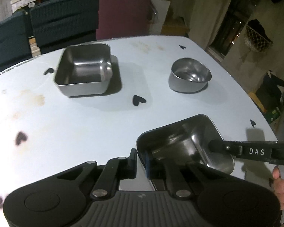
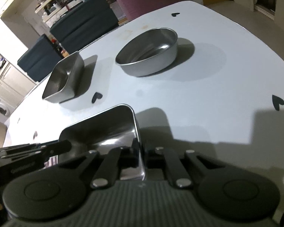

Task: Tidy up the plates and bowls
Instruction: 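Close both grippers on the rim of the steel tray, then lift the steel tray with both grippers and carry it over the other tray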

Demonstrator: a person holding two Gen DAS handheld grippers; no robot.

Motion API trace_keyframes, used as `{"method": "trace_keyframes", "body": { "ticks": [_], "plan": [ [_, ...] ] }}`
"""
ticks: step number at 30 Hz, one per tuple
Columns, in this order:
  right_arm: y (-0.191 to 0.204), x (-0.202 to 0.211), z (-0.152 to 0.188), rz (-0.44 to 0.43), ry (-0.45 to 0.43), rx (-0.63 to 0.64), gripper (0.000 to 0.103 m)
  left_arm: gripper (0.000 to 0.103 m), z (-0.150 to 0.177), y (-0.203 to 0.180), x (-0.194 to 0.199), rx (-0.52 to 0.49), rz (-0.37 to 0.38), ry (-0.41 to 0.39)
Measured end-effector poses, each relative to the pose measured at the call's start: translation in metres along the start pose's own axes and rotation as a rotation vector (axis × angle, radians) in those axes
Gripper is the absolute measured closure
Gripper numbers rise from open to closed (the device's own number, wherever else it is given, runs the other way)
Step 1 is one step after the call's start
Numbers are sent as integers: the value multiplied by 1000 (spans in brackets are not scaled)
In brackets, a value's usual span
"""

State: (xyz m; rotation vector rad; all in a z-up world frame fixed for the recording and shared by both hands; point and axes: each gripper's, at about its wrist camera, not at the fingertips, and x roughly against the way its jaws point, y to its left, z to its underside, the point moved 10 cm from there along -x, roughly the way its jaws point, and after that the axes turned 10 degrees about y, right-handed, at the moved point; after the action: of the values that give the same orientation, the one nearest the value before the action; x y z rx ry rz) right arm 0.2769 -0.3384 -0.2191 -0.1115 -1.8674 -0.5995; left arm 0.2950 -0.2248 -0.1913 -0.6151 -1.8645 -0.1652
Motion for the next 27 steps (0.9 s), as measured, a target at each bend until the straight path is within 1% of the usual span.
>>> {"method": "trace_keyframes", "body": {
  "ticks": [4, 8, 13, 16, 18, 20, 23, 27],
  "plan": [
    [15, 10, 12, -39, 10, 37, 97, 93, 14, 10, 24, 14, -22, -25],
    [40, 20, 26, -54, 19, 121, 97, 93, 37, 18, 50, 13, -49, -31],
    [65, 30, 49, -85, 43, 202, 98, 91, 72, 26, 70, 29, -42, -27],
    [75, 36, 63, -91, 48, 245, 97, 90, 88, 26, 71, 47, -19, -26],
    [77, 38, 71, -85, 53, 258, 97, 90, 92, 24, 65, 56, -13, -26],
    [78, 39, 80, -71, 63, 262, 97, 90, 89, 21, 59, 44, -15, -33],
    [76, 40, 88, -22, 58, 286, 97, 90, 86, 16, 55, 22, -10, -41],
    [65, 39, 96, -7, 62, 274, 98, 90, 85, 15, 47, 15, -3, -35]
  ]
}}
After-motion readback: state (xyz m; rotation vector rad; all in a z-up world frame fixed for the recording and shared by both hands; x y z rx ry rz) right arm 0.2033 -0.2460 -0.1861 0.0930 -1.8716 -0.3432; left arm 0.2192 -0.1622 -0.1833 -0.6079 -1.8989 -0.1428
